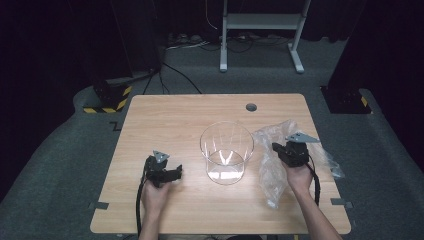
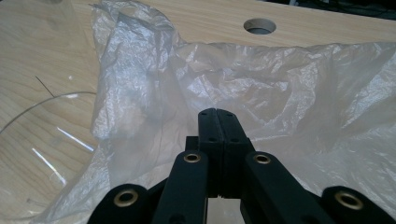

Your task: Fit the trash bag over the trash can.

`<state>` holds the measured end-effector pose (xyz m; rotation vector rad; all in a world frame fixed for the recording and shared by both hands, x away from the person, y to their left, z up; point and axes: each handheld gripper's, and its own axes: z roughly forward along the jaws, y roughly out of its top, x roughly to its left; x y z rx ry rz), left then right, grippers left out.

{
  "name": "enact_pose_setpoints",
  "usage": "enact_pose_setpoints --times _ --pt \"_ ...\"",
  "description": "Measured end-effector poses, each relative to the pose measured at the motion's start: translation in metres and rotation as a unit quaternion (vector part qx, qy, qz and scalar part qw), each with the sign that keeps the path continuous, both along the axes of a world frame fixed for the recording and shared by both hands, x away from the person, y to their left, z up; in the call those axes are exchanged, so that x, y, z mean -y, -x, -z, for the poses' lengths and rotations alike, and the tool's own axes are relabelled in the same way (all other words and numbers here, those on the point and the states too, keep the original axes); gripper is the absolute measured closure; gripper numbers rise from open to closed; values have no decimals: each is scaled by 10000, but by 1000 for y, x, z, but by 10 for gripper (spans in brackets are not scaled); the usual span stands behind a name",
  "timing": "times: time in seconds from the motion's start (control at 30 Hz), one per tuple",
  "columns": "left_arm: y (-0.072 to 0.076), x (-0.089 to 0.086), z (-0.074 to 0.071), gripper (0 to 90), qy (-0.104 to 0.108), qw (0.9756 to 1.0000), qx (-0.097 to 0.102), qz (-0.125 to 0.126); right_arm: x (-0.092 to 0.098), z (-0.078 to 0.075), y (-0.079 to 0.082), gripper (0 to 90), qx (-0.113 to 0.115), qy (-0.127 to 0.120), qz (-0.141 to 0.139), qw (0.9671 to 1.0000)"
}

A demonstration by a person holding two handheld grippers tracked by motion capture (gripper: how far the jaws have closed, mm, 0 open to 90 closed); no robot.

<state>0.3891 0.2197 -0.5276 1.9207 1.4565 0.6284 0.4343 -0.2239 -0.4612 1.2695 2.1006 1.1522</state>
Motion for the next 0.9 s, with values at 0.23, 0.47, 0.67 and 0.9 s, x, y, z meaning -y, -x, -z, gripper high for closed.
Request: enact_pose_setpoints --times 0.23,0.47,0.67,0.9 --pt "0 0 0 165 0 10000 1 1 0 -14 3 898 70 -3 9 10000" --pt "0 0 0 165 -1 10000 1 2 2 -27 8 898 194 -90 -75 9997" --pt "0 0 0 166 1 10000 2 0 5 -35 7 898 215 -143 -68 9996" --pt "0 0 0 166 0 10000 1 1 2 -50 12 899 426 -209 -167 9987"
